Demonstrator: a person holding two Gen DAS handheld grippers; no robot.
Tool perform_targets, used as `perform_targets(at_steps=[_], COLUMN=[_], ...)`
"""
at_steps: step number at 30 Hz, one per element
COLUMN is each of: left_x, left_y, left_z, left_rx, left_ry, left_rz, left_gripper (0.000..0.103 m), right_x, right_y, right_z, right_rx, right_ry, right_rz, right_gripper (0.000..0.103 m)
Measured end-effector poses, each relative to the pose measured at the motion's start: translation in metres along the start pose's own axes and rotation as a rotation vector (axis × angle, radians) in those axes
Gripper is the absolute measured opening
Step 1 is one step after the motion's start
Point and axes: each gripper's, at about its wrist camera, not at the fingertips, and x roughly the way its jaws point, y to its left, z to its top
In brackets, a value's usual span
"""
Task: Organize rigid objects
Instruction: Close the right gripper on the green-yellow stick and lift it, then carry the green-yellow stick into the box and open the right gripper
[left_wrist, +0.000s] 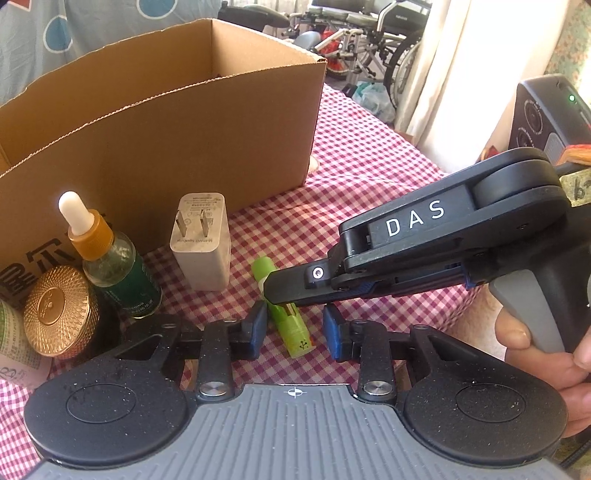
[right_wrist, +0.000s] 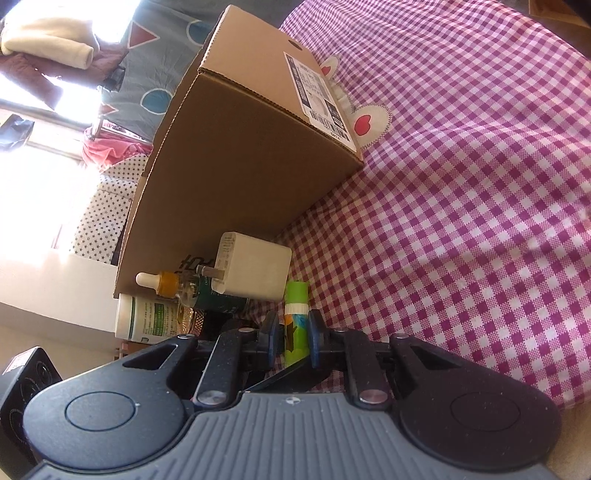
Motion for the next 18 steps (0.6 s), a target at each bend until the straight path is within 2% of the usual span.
perform_targets(at_steps=[3, 8, 13, 18], left_x=[-0.006, -0.026, -0.055, -0.092], left_y=[0.003, 0.001, -0.001, 0.01], left_z=[-0.001, -0.002, 0.005, 0.027], left_rx=[-0.015, -0.015, -0.012, -0.008], left_ry=[-0.02, -0.061, -0.132, -0.215], left_rz=[-0.015, -0.015, -0.009, 0.046], left_gripper=[0.032, 0.032, 0.032, 0.032], right_x=[-0.007, -0.024, -0.046, -0.052], right_y=[-0.001, 0.015, 0.051, 0.108], right_z=[-0.001, -0.005, -0.005, 0.013], right_rx=[0.012, -0.022, -0.088, -0.21], right_ry=[-0.015, -0.056, -0.113, -0.148], right_rz=[0.031, 0.028, 0.043, 0.068], right_gripper=[0.019, 0.019, 0.019, 0.019])
